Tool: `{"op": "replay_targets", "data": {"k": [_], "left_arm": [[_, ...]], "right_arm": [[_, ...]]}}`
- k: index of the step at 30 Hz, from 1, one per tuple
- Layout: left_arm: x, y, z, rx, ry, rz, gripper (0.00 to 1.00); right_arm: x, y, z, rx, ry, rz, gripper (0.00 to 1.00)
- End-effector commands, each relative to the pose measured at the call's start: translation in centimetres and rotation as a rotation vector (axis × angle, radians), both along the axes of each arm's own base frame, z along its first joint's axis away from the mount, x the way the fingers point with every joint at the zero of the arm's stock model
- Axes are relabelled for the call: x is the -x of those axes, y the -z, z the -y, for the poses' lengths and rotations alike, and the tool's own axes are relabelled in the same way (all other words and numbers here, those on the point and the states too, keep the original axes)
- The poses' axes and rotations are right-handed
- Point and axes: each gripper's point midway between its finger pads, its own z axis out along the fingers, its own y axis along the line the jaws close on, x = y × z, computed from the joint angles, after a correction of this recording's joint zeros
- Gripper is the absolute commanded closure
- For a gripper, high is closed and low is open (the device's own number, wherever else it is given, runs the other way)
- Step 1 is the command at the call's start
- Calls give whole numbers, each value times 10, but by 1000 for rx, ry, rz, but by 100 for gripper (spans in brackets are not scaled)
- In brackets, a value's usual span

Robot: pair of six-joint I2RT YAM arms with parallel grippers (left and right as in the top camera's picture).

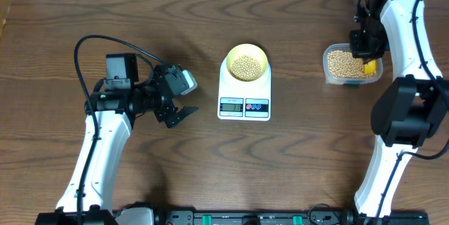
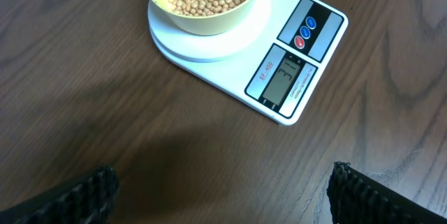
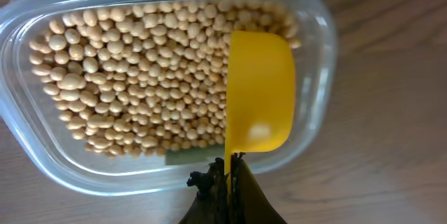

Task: Scoop item into bowl and weigh 50g on scale
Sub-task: 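Lower the scoop into the soybeans and drag it to fill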

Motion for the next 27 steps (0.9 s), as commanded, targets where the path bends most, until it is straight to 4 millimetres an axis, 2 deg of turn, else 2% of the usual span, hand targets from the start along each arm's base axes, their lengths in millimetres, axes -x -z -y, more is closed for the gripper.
{"op": "replay_targets", "data": {"k": [1,6,8,20,27], "left_arm": [[-2,-1,-2,-6,2,9,2],[-2,-1,-1,-6,3,9,2],[-2,-1,-1,-6,2,9,2],[-2,-1,-1,-6,2,9,2],[-2,-1,-1,-6,2,9,3]], "right_arm": [[3,32,-18,-120,-25,-75,99],[-2,36,-39,-270,-47,-58,99],[-3,34,-41,-303,-39,-50,99],[-9,21,-40,-585,38,25,99],[-8,13,-29,-684,58,57,99]]}}
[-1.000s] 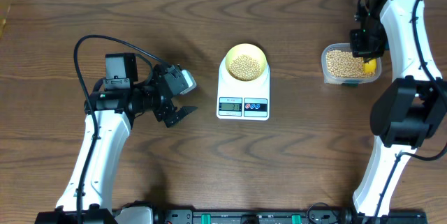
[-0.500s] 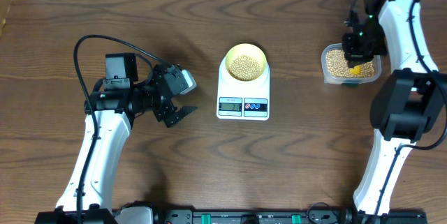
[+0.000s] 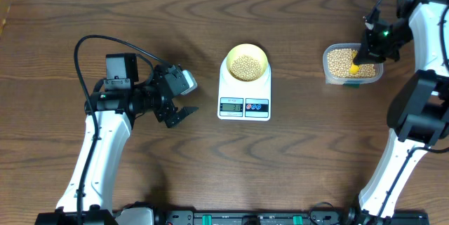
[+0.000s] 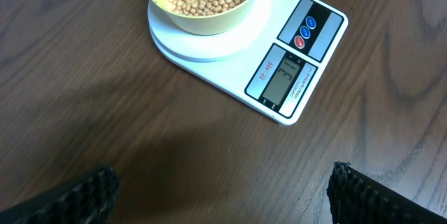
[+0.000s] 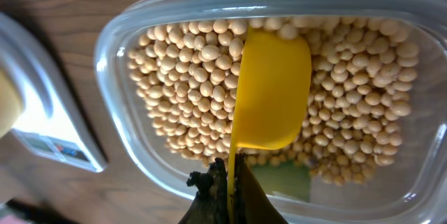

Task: Scoop item into bowl and weigh 50g on scale
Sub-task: 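Lower the scoop into the soybeans and drag it to fill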

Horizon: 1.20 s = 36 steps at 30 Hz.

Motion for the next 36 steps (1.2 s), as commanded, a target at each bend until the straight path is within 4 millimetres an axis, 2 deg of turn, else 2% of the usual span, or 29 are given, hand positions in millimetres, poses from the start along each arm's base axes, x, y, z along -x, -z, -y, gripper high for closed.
{"op": "replay_targets", "data": {"k": [1,9,14,20,25,36], "left_arm": [[-2,-1,-1,-6,3,9,2],[-2,-1,-1,-6,3,9,2],[-2,-1,-1,-6,3,9,2],[-2,-1,-1,-6,3,9,3],[-2,-1,-1,-6,2,9,2],[-2,-1,-1,-6,3,9,3]], "right_arm": [[-1,-1,-13,-149,-9,20,99],[6,-6,16,-124,49,15,99],[9,-14,27,-107,62,32,99],[23,-28,24,-200,14,46,99],[17,-41,22,-316,33,113,99],[19,-49,37,-375,44,181,99]]}}
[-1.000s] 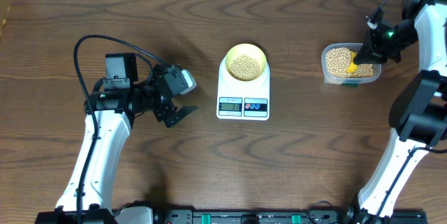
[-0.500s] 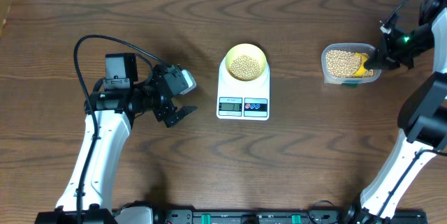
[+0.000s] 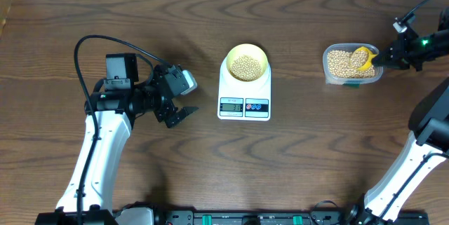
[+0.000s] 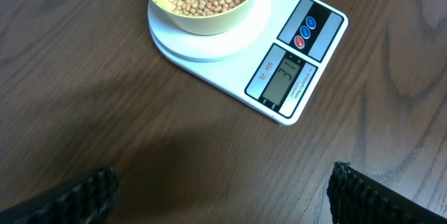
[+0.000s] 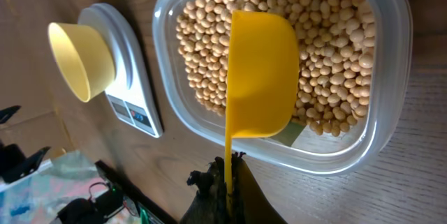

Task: Scoop item into bowl and weigh 50g on scale
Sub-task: 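Lower the scoop into the soybeans and drag it to fill, then lift the filled scoop out of the tub with the right gripper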

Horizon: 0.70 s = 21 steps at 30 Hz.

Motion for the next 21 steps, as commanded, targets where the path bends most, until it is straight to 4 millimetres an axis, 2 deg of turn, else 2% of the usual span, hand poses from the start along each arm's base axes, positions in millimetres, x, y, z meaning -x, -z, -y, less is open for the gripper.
{"op": "replay_targets", "data": {"k": [1,21], "left_arm": [[-2,-1,-1,-6,2,8,3],[-2,-1,-1,-6,2,8,2]], "right_arm": [[-3,-20,-1,-64,-7,100,99],[-8,-46,-11,-232,26,193,99]]}}
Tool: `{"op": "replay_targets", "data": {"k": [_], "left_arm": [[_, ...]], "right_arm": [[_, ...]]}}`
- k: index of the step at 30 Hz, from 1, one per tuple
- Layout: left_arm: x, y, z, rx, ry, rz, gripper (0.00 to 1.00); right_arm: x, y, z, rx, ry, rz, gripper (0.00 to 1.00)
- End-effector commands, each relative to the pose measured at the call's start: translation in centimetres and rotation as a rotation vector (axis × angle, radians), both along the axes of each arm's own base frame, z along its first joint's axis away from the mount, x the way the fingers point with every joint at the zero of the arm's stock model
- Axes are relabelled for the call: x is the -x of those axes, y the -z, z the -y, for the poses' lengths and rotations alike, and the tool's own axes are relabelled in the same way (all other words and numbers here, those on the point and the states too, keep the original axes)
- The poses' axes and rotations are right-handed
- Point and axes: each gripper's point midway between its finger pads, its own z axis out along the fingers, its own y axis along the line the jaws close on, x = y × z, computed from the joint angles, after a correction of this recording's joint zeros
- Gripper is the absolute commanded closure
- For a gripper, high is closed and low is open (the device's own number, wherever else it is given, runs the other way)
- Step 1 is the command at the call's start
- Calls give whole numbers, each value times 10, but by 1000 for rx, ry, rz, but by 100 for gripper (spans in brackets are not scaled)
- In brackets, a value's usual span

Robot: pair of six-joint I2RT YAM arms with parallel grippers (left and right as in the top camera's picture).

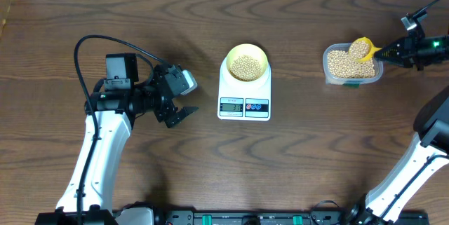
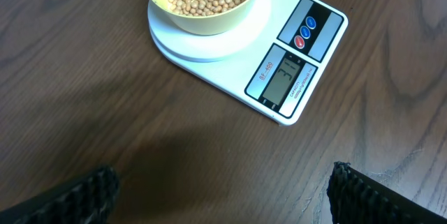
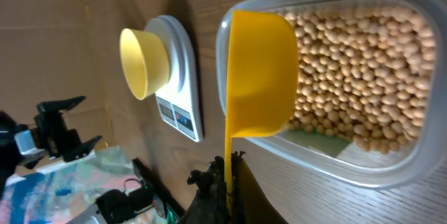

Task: Scoop item into bowl and weigh 50g on scale
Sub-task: 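Lift the filled scoop out of the tub with the right gripper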

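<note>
A yellow bowl [image 1: 247, 64] half full of soybeans sits on the white scale [image 1: 244, 101] at table centre. At the right, a clear tub of soybeans [image 1: 349, 66] stands on the table. My right gripper [image 1: 388, 53] is shut on the handle of a yellow scoop [image 1: 362, 48], whose cup, holding beans, hangs over the tub's far right corner. In the right wrist view the scoop [image 3: 260, 70] shows its underside above the tub [image 3: 356, 91]. My left gripper [image 1: 177, 115] is open, left of the scale, holding nothing.
The scale's display [image 2: 282, 82] faces the front, its digits unreadable. Bare wooden table [image 1: 316, 155] surrounds the scale and the tub. The left arm's cable [image 1: 91, 43] loops above its wrist at the left.
The scoop has lifted out of the beans and now shows beans in its cup over the tub's far right corner. The right arm swung further right. The left arm is unmoved.
The right gripper held the scoop over the tub from above, cup empty. Then the arm had swung out to the right and the scoop lay tilted into the beans. Now the scoop is raised with beans in it. Bowl, scale and left arm stayed put.
</note>
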Motion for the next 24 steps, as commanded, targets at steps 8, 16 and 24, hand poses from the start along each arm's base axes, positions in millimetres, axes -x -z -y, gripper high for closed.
{"op": "replay_targets", "data": {"k": [8,16,24], "left_arm": [[-2,-1,-1,-6,2,9,2],[-2,-1,-1,-6,3,9,3],[-2,-1,-1,-6,3,9,3]], "right_arm": [[-8,-28,-10,-98,16,107,99],[-13,-36,-17,-146,24,139,99],[-21,-46,-47,-204,-21,169,99]]}}
